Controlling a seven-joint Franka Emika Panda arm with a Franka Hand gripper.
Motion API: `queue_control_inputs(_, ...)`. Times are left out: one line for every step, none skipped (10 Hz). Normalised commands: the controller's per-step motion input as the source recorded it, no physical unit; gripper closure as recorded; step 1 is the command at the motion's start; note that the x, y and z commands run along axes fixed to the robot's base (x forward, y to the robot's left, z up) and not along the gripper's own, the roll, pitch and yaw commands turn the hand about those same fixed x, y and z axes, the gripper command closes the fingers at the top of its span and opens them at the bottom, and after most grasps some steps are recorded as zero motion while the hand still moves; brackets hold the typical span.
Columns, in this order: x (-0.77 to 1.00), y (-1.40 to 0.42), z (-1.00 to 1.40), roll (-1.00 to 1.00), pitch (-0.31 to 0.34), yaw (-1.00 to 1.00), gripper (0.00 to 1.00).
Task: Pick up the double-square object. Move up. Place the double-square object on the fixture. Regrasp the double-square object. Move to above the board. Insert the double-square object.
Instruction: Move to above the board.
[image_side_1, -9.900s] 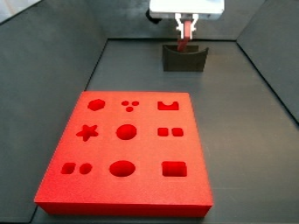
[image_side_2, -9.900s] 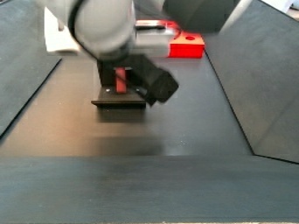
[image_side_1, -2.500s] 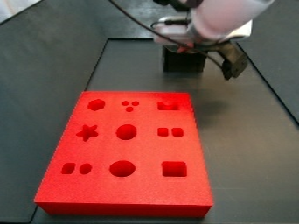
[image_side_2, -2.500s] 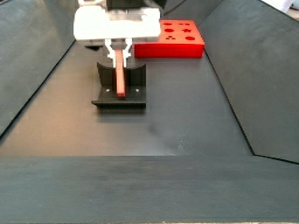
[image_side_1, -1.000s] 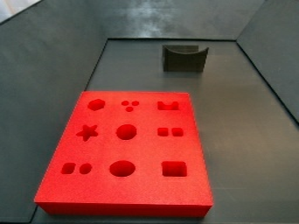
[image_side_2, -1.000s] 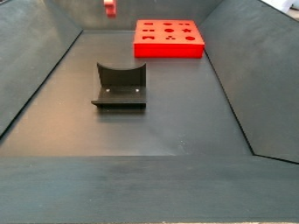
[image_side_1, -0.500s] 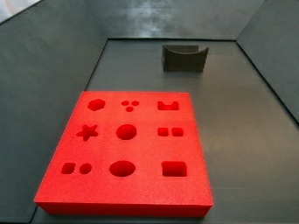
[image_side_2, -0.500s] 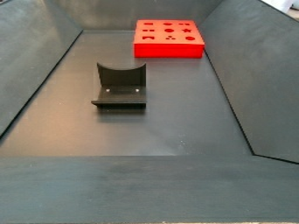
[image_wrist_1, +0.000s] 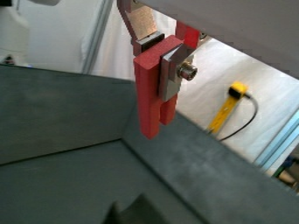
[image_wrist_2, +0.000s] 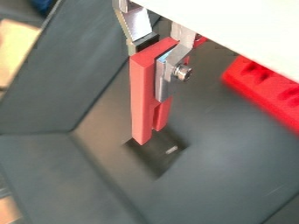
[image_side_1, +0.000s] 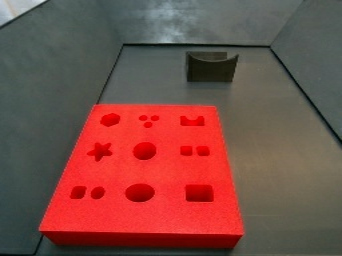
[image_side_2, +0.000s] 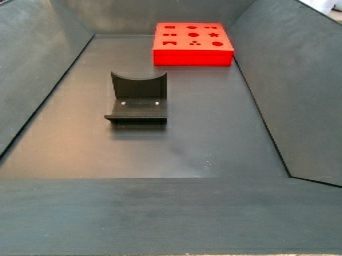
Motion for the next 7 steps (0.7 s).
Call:
queue_control_inputs(-0.77, -1.00, -0.01, -1.00, -0.050, -0.11, 1.00)
queue_control_inputs(-0.80, -1.00, -0.01, -1.00, -0.052, -0.11, 1.00)
queue_control_inputs(-0.82, -1.00, -0.02, -1.00, -0.052, -0.11, 1.00)
queue_control_inputs(-0.62, -0.66, 0.00, -1.00, -0.059, -0.11, 1.00)
queue_control_inputs(-0.47, -0.46, -0.01, -1.00, -0.060, -0.11, 1.00)
queue_control_inputs(-0.30, -0.25, -0.01, -1.00, -0.056, -0.10, 1.00)
queue_control_inputs(-0.17, -0.10, 0.00, -0.88, -0.047, -0.08, 1.00)
